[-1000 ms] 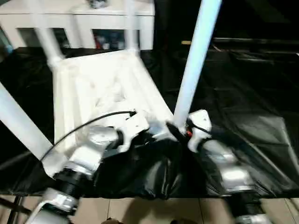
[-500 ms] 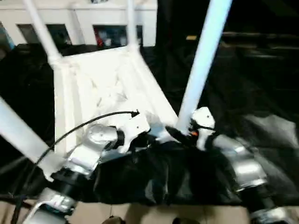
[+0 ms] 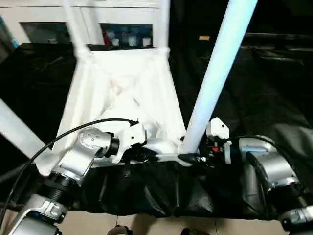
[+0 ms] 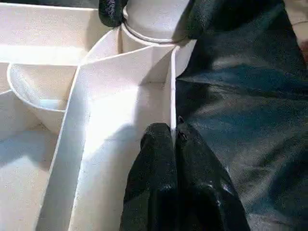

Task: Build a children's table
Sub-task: Rotate leg to tighten

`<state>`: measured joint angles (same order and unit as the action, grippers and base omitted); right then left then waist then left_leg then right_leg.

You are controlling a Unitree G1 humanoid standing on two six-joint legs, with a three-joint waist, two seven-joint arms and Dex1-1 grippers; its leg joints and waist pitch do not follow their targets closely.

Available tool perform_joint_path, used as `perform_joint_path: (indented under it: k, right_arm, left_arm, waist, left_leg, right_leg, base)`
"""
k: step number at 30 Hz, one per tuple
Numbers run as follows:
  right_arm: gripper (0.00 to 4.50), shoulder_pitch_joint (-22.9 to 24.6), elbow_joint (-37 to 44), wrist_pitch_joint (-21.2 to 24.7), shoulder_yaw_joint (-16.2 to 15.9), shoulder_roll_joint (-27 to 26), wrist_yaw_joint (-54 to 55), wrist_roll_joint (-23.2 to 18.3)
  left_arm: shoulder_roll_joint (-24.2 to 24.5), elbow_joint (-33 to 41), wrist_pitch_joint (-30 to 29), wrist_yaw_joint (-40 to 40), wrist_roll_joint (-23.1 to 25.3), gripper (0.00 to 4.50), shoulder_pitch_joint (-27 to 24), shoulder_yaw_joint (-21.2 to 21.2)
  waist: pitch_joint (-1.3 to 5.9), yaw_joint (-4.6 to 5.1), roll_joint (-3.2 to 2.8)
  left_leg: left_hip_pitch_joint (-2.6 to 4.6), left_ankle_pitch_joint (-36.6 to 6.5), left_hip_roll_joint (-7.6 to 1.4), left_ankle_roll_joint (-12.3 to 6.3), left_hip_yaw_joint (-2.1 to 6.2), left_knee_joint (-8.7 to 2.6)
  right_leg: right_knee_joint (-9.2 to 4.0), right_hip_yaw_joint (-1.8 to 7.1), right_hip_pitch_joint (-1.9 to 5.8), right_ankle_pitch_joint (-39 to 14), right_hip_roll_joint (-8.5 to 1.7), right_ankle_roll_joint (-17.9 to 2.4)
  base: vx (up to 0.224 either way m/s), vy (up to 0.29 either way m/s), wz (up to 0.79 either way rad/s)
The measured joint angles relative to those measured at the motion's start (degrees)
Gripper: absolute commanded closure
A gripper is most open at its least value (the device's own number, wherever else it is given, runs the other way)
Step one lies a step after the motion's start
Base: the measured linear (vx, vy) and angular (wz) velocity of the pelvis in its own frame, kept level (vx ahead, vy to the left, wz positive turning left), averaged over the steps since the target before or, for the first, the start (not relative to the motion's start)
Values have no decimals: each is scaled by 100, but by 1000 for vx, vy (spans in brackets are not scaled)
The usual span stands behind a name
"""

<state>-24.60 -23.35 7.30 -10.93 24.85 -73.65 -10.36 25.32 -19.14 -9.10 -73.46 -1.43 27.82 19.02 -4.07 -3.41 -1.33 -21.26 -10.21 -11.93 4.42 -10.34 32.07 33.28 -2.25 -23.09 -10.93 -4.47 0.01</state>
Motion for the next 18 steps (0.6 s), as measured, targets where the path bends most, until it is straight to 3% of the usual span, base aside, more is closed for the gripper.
perform_joint_path:
  k: [4, 11, 14, 18]
  right_arm:
    - [203, -54, -72, -3, -30, 1, -86, -6]
    - [207, -8, -72, 2, -3, -72, -26, -23]
    - [208, 245, 61, 13, 275, -408, 897, 3]
    - [210, 478, 267, 4, 556, -974, 2301, 198]
  left_arm:
    - [1, -128, 78, -80, -5, 450, 73, 7]
    - [-17, -160, 74, -27, -6, 450, 81, 4]
    - [-207, -124, -53, 532, 77, 450, 7, -121]
    - [-424, 34, -285, 1150, 255, 450, -86, -195]
  waist:
    - [-1, -3, 1]
    - [-1, -17, 1]
    - [0, 17, 5]
    - [-12, 136, 25]
  left_leg:
    - [-2, 0, -1, -1, -1, 5]
    - [-1, 0, -3, 0, -1, 23]
    - [16, -12, -2, 21, -4, 27]
    - [33, -17, 1, 39, 1, 18]
  right_leg:
    - [3, -1, 0, 0, -1, 0]
    - [26, 0, -2, -1, -3, -1]
    - [38, 8, 7, 0, -5, -1]
    - [68, 18, 4, 1, -10, -1]
  base:
    - [0, 0, 0]
    - [0, 0, 0]
    - [0, 0, 0]
    - [0, 0, 0]
